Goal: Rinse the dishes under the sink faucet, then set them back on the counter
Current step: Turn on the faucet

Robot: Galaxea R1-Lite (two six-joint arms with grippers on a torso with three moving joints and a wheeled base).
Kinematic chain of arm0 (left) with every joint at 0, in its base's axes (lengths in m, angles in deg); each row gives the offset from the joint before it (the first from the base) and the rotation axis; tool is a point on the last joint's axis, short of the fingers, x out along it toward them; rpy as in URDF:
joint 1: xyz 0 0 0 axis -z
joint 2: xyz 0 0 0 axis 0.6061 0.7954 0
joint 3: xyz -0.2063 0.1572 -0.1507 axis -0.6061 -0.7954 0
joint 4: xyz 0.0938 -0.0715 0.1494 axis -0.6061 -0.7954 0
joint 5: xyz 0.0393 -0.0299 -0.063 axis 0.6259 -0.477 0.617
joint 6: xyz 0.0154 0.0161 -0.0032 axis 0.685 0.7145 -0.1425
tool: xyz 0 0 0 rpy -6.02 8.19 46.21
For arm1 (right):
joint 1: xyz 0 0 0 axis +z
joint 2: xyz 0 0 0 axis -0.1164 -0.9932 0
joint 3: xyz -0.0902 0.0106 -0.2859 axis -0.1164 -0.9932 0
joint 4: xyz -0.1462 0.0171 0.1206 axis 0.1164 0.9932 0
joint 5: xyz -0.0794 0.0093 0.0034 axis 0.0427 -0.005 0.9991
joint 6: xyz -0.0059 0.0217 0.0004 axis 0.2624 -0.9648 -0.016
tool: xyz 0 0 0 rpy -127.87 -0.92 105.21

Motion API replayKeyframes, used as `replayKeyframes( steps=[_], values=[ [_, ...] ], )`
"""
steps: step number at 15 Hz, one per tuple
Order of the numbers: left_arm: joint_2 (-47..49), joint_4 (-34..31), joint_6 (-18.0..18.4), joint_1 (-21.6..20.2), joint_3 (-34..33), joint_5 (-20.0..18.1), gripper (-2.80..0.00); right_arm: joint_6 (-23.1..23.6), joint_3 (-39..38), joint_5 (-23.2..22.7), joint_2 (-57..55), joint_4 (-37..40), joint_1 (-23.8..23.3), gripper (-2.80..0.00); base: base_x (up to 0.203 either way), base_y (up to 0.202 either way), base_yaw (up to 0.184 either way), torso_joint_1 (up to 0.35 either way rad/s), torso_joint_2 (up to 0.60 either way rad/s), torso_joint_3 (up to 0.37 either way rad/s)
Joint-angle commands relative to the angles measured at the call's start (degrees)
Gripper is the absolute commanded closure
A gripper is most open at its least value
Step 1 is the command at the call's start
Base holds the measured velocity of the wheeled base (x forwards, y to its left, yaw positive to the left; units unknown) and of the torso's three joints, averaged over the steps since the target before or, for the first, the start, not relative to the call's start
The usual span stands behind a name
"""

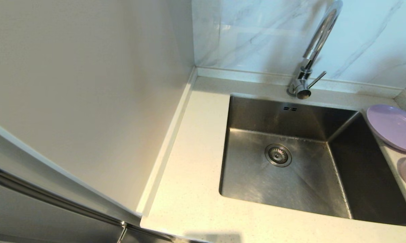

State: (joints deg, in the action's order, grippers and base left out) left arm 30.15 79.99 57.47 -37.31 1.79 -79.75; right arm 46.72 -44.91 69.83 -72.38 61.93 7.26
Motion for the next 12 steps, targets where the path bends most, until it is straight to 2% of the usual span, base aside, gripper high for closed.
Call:
replayKeyframes(
  steps=[1,12],
  values=[
    [0.00,0.00,-0.01,0.00,0.00,0.01,0.00,-0.03,-0.53,0.01,-0.09,-0.01,-0.04,0.00,0.000,0.000,0.000,0.000,0.00,0.000],
    [0.00,0.00,-0.01,0.00,0.00,0.01,0.00,-0.03,-0.53,0.01,-0.09,-0.01,-0.05,0.00,0.000,0.000,0.000,0.000,0.00,0.000]
  ],
)
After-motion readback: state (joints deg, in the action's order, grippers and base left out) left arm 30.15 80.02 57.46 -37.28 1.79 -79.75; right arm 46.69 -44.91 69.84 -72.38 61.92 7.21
